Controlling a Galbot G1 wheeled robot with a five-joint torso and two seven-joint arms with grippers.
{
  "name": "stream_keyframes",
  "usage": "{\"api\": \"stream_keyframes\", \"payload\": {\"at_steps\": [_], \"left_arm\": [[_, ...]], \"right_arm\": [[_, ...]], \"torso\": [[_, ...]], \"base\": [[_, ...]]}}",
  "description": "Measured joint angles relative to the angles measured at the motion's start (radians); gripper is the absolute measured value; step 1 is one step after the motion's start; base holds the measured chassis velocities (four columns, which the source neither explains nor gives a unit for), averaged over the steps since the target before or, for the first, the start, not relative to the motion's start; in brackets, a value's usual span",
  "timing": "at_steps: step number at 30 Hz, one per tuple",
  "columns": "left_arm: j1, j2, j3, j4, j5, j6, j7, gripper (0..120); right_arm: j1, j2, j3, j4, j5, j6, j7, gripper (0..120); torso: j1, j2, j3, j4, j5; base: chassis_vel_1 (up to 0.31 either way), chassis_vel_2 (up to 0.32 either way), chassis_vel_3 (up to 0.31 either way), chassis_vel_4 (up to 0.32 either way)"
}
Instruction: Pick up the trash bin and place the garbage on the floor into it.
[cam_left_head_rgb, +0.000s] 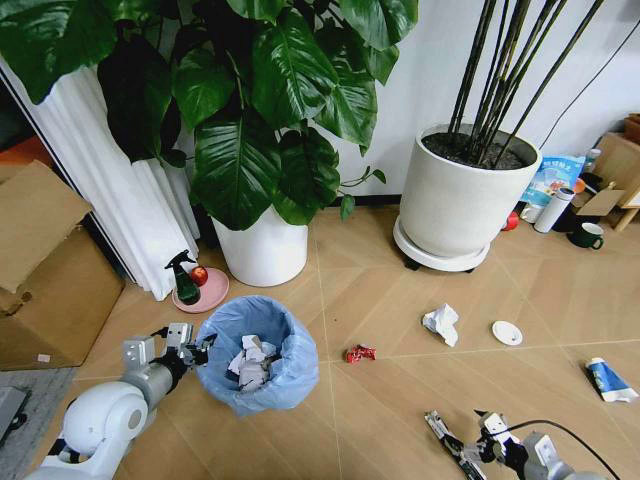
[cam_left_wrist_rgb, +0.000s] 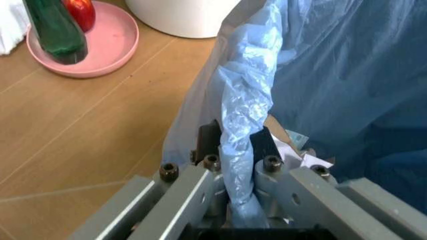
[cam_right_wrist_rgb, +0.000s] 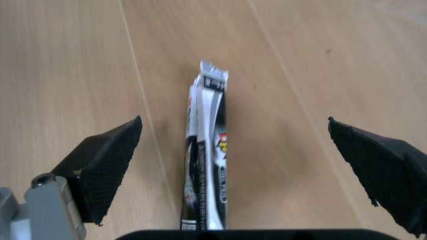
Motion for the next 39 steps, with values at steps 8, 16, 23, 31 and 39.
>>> {"api": "stream_keyframes", "payload": {"at_steps": [8, 16, 23, 31, 39], "left_arm": [[0.000, 0.011, 0.003, 0.002, -0.002, 0.000, 0.000, 0], [-0.003, 0.012, 0.005, 0.006, -0.004, 0.000, 0.000, 0], [-0.007, 0.018, 0.005, 0.007, -0.006, 0.000, 0.002, 0], [-0.008, 0.021, 0.006, 0.009, -0.007, 0.000, 0.003, 0], [-0.008, 0.029, 0.003, 0.006, -0.010, 0.001, 0.004, 0]], "right_arm": [[0.083, 0.052, -0.046, -0.091, -0.049, 0.000, 0.009, 100], [0.114, 0.090, -0.068, -0.134, -0.074, 0.015, 0.014, 80], [0.123, 0.112, -0.074, -0.150, -0.078, 0.015, 0.019, 56], [0.130, 0.124, -0.073, -0.161, -0.091, 0.016, 0.012, 28], [0.138, 0.146, -0.069, -0.156, -0.091, 0.020, 0.026, 1]], "torso": [[0.000, 0.000, 0.000, 0.0001, 0.0000], [0.000, 0.000, 0.000, 0.0001, 0.0000], [0.000, 0.000, 0.000, 0.0000, 0.0000], [0.000, 0.000, 0.000, 0.0000, -0.0001], [0.000, 0.000, 0.000, -0.0001, 0.0004]], "base": [[0.000, 0.000, 0.000, 0.000], [0.000, 0.000, 0.000, 0.000], [0.000, 0.000, 0.000, 0.000], [0.000, 0.000, 0.000, 0.000], [0.000, 0.000, 0.000, 0.000]]}}
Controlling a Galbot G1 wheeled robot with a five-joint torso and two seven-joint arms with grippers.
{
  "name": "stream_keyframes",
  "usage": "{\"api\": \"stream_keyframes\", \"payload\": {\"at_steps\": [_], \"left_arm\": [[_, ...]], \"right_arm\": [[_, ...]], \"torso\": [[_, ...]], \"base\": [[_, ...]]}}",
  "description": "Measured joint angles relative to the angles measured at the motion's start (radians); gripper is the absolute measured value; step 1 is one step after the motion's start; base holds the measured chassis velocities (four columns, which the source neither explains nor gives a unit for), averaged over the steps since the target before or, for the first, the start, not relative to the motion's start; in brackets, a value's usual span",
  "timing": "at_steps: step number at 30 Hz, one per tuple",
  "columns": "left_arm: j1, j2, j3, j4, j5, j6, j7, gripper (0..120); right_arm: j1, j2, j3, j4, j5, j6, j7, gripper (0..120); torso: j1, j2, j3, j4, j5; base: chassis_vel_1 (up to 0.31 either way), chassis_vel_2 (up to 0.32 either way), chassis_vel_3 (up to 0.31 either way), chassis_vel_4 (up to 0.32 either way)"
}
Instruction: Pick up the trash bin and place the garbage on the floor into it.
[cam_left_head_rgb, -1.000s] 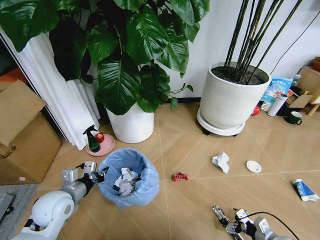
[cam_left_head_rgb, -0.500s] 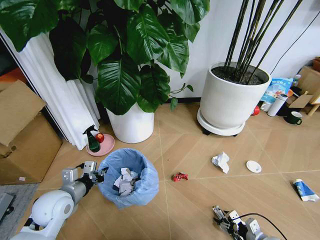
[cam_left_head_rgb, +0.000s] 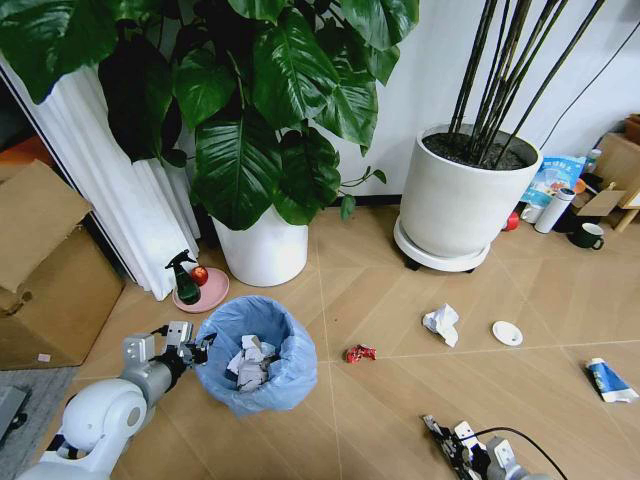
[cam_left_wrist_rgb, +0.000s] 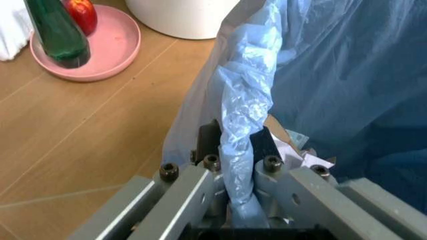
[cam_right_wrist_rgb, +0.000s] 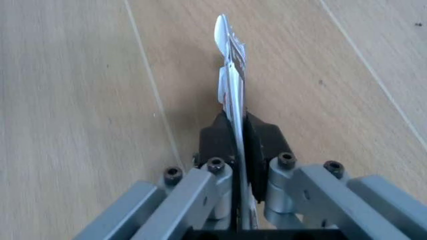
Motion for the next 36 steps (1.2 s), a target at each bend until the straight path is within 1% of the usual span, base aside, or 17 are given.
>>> {"api": "stream_keyframes", "payload": {"at_steps": [5, 8, 11, 15, 17, 20, 22, 24, 26, 28, 29, 32, 33, 34, 36], "left_arm": [[0.002, 0.003, 0.000, -0.003, 0.000, 0.000, -0.001, 0], [0.002, 0.005, -0.001, -0.005, 0.000, 0.001, -0.001, 0], [-0.003, 0.007, 0.000, -0.006, 0.000, 0.001, -0.003, 0], [-0.006, 0.008, 0.004, -0.008, 0.001, 0.004, -0.005, 0], [-0.014, 0.016, 0.013, -0.013, -0.002, 0.012, -0.006, 0], [-0.020, 0.022, 0.020, -0.013, -0.003, 0.014, -0.007, 0], [-0.026, 0.033, 0.029, -0.013, -0.013, 0.018, -0.013, 0], [-0.027, 0.035, 0.031, -0.012, -0.014, 0.019, -0.014, 0], [-0.033, 0.047, 0.040, -0.007, -0.019, 0.022, -0.016, 0], [-0.041, 0.060, 0.050, -0.001, -0.021, 0.025, -0.017, 0], [-0.041, 0.060, 0.050, -0.001, -0.021, 0.025, -0.017, 0], [-0.065, 0.089, 0.076, 0.012, -0.033, 0.033, -0.020, 0], [-0.065, 0.089, 0.076, 0.012, -0.033, 0.033, -0.020, 0], [-0.070, 0.092, 0.081, 0.015, -0.034, 0.033, -0.021, 0], [-0.096, 0.098, 0.105, 0.029, -0.046, 0.038, -0.030, 0]], "right_arm": [[0.005, 0.019, 0.020, 0.041, -0.004, 0.015, 0.015, 0], [0.008, 0.015, 0.027, 0.075, 0.008, 0.009, 0.025, 0], [0.023, -0.022, 0.022, 0.165, 0.076, -0.015, 0.047, 0], [0.040, -0.037, 0.013, 0.210, 0.107, -0.018, 0.061, 0], [0.102, -0.067, -0.019, 0.303, 0.212, -0.036, 0.114, 0], [0.139, -0.083, -0.041, 0.347, 0.275, -0.053, 0.145, 0], [0.202, -0.106, -0.072, 0.427, 0.349, -0.078, 0.178, 0], [0.217, -0.112, -0.080, 0.448, 0.364, -0.084, 0.185, 0], [0.285, -0.128, -0.112, 0.509, 0.413, -0.106, 0.205, 0], [0.341, -0.135, -0.135, 0.536, 0.442, -0.115, 0.218, 0], [0.341, -0.135, -0.135, 0.536, 0.442, -0.115, 0.218, 0], [0.460, -0.155, -0.205, 0.589, 0.508, -0.134, 0.241, 0], [0.460, -0.155, -0.205, 0.589, 0.508, -0.134, 0.241, 0], [0.487, -0.158, -0.229, 0.602, 0.528, -0.137, 0.246, 0], [0.559, -0.162, -0.299, 0.630, 0.580, -0.146, 0.259, 0]], "torso": [[0.000, 0.000, 0.000, 0.0000, -0.0002], [0.000, 0.000, 0.000, 0.0000, -0.0001], [0.000, 0.000, 0.000, 0.0000, -0.0008], [0.000, 0.000, 0.000, 0.0000, -0.0004], [0.000, 0.000, 0.000, 0.0002, -0.0006], [0.000, 0.000, 0.000, 0.0001, -0.0003], [0.000, 0.000, 0.000, 0.0002, -0.0006], [0.000, 0.000, 0.000, 0.0002, -0.0006], [0.000, 0.000, 0.000, 0.0001, -0.0006], [0.000, 0.000, 0.000, 0.0002, -0.0005], [0.000, 0.000, 0.000, 0.0002, -0.0005], [0.000, 0.000, 0.000, 0.0001, -0.0005], [0.000, 0.000, 0.000, 0.0001, -0.0005], [0.000, 0.000, 0.000, 0.0002, -0.0005], [0.000, 0.000, 0.000, 0.0002, -0.0005]], "base": [[0.000, 0.000, 0.000, 0.000], [0.000, 0.000, 0.000, 0.000], [0.000, 0.000, 0.000, 0.000], [0.000, 0.000, 0.000, 0.000], [0.000, 0.000, 0.000, 0.000], [0.000, 0.000, 0.000, 0.000], [0.000, 0.000, 0.000, 0.000], [0.000, 0.000, 0.000, 0.000], [0.000, 0.000, 0.000, 0.000], [0.000, 0.000, 0.000, 0.000], [0.000, 0.000, 0.000, 0.000], [0.000, 0.000, 0.000, 0.000], [0.000, 0.000, 0.000, 0.000], [0.000, 0.000, 0.000, 0.000], [0.000, 0.000, 0.000, 0.000]]}}
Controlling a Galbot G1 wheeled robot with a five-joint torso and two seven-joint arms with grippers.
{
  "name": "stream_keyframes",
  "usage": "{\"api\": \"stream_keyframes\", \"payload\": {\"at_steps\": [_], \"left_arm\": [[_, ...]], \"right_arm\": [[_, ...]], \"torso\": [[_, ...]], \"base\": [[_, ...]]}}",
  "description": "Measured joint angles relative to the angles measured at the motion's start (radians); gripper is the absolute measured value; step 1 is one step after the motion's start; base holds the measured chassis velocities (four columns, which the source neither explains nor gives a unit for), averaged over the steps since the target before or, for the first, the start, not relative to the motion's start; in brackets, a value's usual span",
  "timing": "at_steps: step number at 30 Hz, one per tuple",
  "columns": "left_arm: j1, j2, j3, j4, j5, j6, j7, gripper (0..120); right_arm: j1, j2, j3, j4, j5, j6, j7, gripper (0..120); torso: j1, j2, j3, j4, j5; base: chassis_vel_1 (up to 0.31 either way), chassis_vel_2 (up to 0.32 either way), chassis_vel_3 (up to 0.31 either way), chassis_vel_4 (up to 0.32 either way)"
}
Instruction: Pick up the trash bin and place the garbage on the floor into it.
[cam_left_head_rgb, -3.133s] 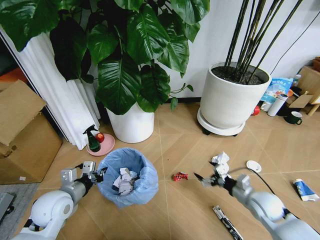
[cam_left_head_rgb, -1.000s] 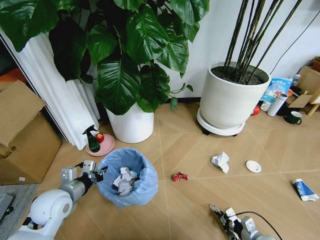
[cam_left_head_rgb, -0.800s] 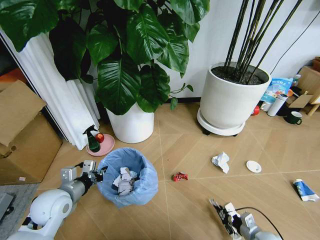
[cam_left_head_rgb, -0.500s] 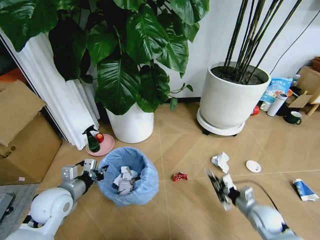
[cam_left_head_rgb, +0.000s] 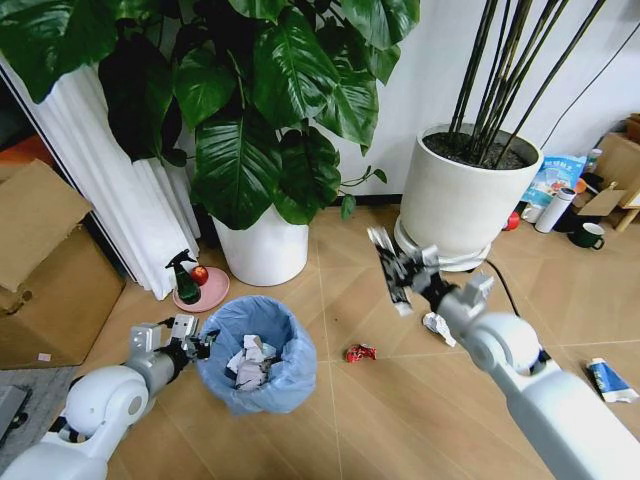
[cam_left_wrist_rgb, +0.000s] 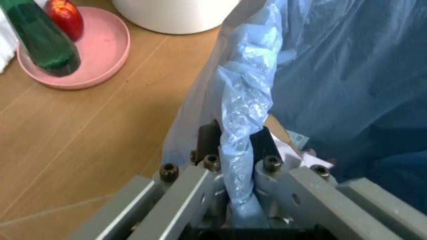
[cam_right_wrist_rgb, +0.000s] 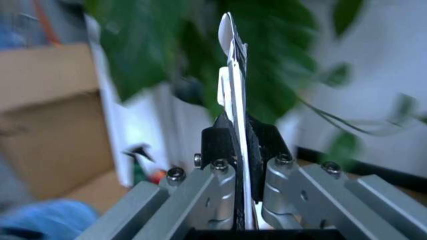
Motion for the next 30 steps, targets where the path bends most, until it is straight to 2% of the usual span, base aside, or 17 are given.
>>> {"api": "stream_keyframes", "payload": {"at_steps": [1, 5, 9, 11, 14, 18, 23, 26, 29, 30], "left_arm": [[0.000, 0.000, 0.000, 0.000, 0.000, 0.000, 0.000, 0], [-0.077, 0.001, 0.059, 0.028, -0.038, 0.013, -0.026, 0], [-0.102, 0.001, 0.079, 0.040, -0.043, 0.015, -0.030, 0], [-0.130, 0.000, 0.103, 0.059, -0.047, 0.017, -0.032, 0], [-0.140, 0.000, 0.110, 0.065, -0.049, 0.018, -0.032, 0], [-0.162, -0.007, 0.121, 0.075, -0.056, 0.021, -0.033, 0], [-0.159, -0.007, 0.116, 0.077, -0.056, 0.021, -0.032, 0], [-0.158, -0.006, 0.111, 0.077, -0.056, 0.021, -0.030, 0], [-0.158, -0.006, 0.110, 0.078, -0.056, 0.020, -0.029, 0], [-0.159, -0.007, 0.110, 0.078, -0.056, 0.019, -0.028, 0]], "right_arm": [[0.000, 0.000, 0.000, 0.000, 0.000, 0.000, 0.000, 0], [0.138, 0.024, -0.132, 0.007, 0.047, -0.003, 0.008, 0], [0.190, 0.041, -0.179, 0.000, 0.065, -0.002, 0.013, 0], [0.252, 0.069, -0.250, -0.022, 0.080, -0.002, 0.017, 0], [0.269, 0.081, -0.281, -0.033, 0.081, -0.002, 0.017, 0], [0.290, 0.149, -0.394, -0.080, 0.062, 0.006, 0.016, 0], [0.296, 0.218, -0.456, -0.128, 0.017, 0.009, 0.014, 0], [0.292, 0.229, -0.468, -0.143, -0.009, 0.004, 0.014, 0], [0.282, 0.230, -0.474, -0.151, -0.028, 0.002, 0.014, 6], [0.273, 0.228, -0.475, -0.155, -0.037, 0.001, 0.015, 12]], "torso": [[0.000, 0.000, 0.000, 0.0000, 0.0000], [0.000, 0.000, 0.000, -0.0003, 0.0001], [0.000, 0.000, 0.000, -0.0003, -0.0002], [0.000, 0.000, 0.000, -0.0001, -0.0001], [0.000, 0.000, 0.000, 0.0000, -0.0001], [0.000, 0.000, 0.000, -0.0004, -0.0001], [0.000, 0.000, 0.000, 0.0001, 0.0000], [0.000, 0.000, 0.000, 0.0002, -0.0001], [0.000, 0.000, 0.000, 0.0000, 0.0000], [0.000, 0.000, 0.000, -0.0002, 0.0000]], "base": [[0.000, 0.000, 0.000, 0.000], [0.000, 0.000, 0.000, 0.000], [0.000, 0.000, 0.000, 0.000], [0.000, 0.000, 0.000, 0.000], [0.000, 0.000, 0.000, 0.000], [0.000, 0.000, 0.000, 0.000], [0.000, 0.000, 0.000, 0.000], [0.000, 0.000, 0.000, 0.000], [0.000, 0.000, 0.000, 0.000], [0.000, 0.000, 0.000, 0.000]]}}
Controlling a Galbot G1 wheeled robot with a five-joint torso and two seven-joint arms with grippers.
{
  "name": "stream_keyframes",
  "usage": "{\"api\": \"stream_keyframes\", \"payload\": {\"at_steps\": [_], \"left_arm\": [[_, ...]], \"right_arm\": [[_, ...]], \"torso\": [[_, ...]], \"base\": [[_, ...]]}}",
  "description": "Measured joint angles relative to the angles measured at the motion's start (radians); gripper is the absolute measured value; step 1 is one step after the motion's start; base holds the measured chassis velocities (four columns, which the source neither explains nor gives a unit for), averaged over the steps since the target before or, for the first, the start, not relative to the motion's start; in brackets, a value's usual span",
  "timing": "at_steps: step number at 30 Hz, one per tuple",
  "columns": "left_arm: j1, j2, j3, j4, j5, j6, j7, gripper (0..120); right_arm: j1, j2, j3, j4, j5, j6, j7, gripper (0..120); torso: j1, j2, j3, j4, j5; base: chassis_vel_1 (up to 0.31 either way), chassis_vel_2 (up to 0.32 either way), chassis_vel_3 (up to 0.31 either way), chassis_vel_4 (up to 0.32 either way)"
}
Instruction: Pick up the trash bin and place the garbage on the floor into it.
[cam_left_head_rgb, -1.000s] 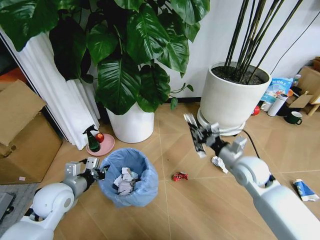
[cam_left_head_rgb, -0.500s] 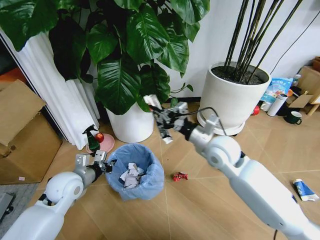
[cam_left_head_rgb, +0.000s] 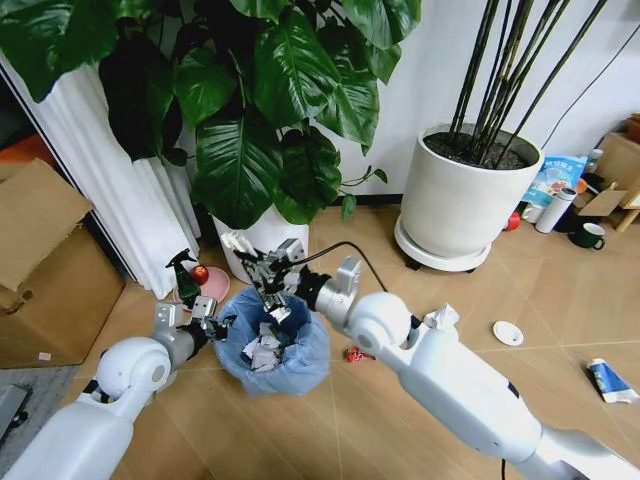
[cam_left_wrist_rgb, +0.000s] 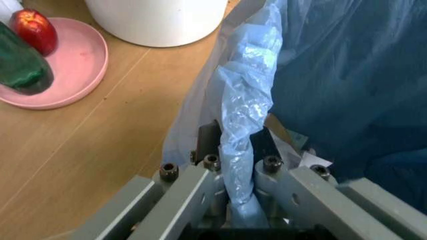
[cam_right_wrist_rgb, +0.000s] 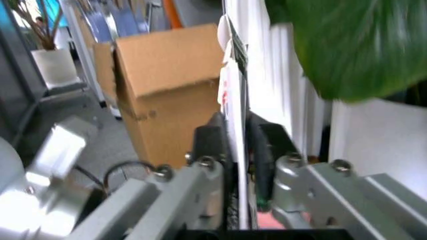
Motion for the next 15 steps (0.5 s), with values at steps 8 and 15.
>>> {"api": "stream_keyframes", "payload": {"at_steps": [8, 15], "left_arm": [[-0.011, -0.004, 0.004, 0.000, -0.002, -0.001, 0.003, 0], [-0.008, -0.007, 0.002, -0.002, -0.001, -0.002, 0.004, 0]], "right_arm": [[-0.038, -0.008, 0.005, -0.013, -0.033, 0.002, 0.014, 46], [-0.041, -0.004, 0.022, -0.005, -0.025, 0.002, 0.046, 68]], "torso": [[0.000, 0.000, 0.000, -0.0001, 0.0002], [0.000, 0.000, 0.000, 0.0001, 0.0002]], "base": [[0.000, 0.000, 0.000, 0.000], [0.000, 0.000, 0.000, 0.000]]}}
